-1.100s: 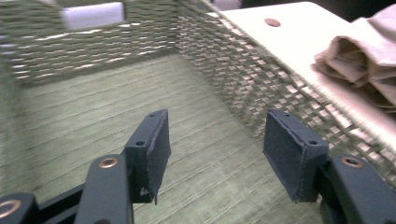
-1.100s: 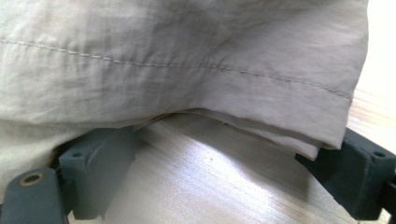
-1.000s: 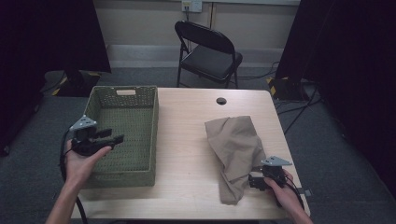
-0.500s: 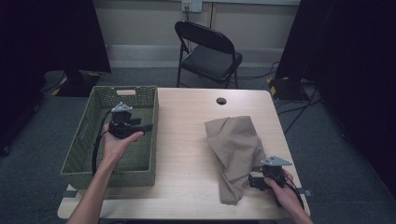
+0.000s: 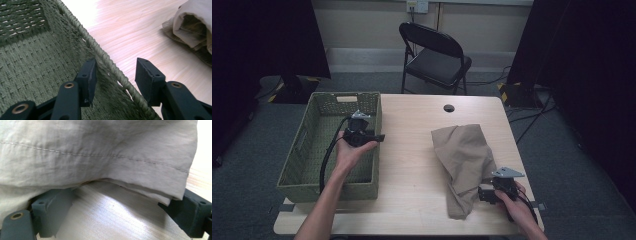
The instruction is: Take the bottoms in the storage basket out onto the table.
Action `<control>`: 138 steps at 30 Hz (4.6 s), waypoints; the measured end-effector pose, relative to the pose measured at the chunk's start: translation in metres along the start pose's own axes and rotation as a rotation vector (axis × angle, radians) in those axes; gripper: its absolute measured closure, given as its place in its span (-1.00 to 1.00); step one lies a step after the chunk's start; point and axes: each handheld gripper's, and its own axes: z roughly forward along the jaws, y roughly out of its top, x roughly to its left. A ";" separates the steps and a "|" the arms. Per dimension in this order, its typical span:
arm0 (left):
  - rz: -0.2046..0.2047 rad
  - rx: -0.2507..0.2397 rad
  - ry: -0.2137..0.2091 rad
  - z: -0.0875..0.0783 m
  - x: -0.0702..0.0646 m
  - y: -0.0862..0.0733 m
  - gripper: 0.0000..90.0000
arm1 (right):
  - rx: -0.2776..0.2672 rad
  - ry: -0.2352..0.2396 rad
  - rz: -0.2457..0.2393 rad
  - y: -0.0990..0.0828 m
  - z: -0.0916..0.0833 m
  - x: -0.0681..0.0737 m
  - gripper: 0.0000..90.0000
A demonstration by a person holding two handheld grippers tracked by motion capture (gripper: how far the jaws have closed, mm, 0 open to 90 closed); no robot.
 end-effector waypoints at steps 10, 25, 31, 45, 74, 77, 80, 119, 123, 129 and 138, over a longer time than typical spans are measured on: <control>-0.041 -0.029 -0.008 -0.007 0.007 -0.007 0.22 | 0.000 -0.001 0.000 0.000 0.000 0.000 -0.76; -0.132 -0.048 0.017 -0.026 0.028 -0.019 0.33 | 0.000 0.000 0.000 0.000 0.000 0.000 -0.76; -0.170 -0.069 0.040 -0.030 0.033 -0.023 0.39 | 0.000 0.000 0.000 0.000 0.000 0.000 -0.76; -0.267 -0.120 0.097 -0.039 0.043 -0.030 0.50 | 0.000 -0.001 0.000 0.000 0.000 0.000 -0.76; -0.273 -0.128 0.142 -0.054 0.049 -0.040 0.56 | 0.000 0.000 -0.001 0.000 0.000 0.000 -0.76; -0.277 -0.133 0.136 -0.055 0.050 -0.041 0.56 | 0.000 0.000 0.000 0.000 0.000 0.000 -0.76; -0.260 -0.129 0.140 -0.054 0.050 -0.040 0.54 | 0.000 0.000 0.000 0.000 0.000 0.000 -0.76; 0.058 -0.191 -0.137 -0.033 -0.050 0.009 -0.05 | 0.000 0.004 -0.003 0.000 0.000 0.000 -0.76; 0.078 -0.175 -0.180 -0.014 -0.065 0.014 -0.09 | 0.000 0.003 -0.004 0.002 0.002 0.001 -0.76; 0.154 -0.125 -0.232 0.014 -0.099 0.013 -0.11 | 0.000 0.008 -0.008 0.006 0.006 0.002 -0.76; 0.232 -0.068 -0.325 0.048 -0.148 0.005 -0.18 | 0.000 0.023 -0.023 0.008 0.008 0.004 -0.76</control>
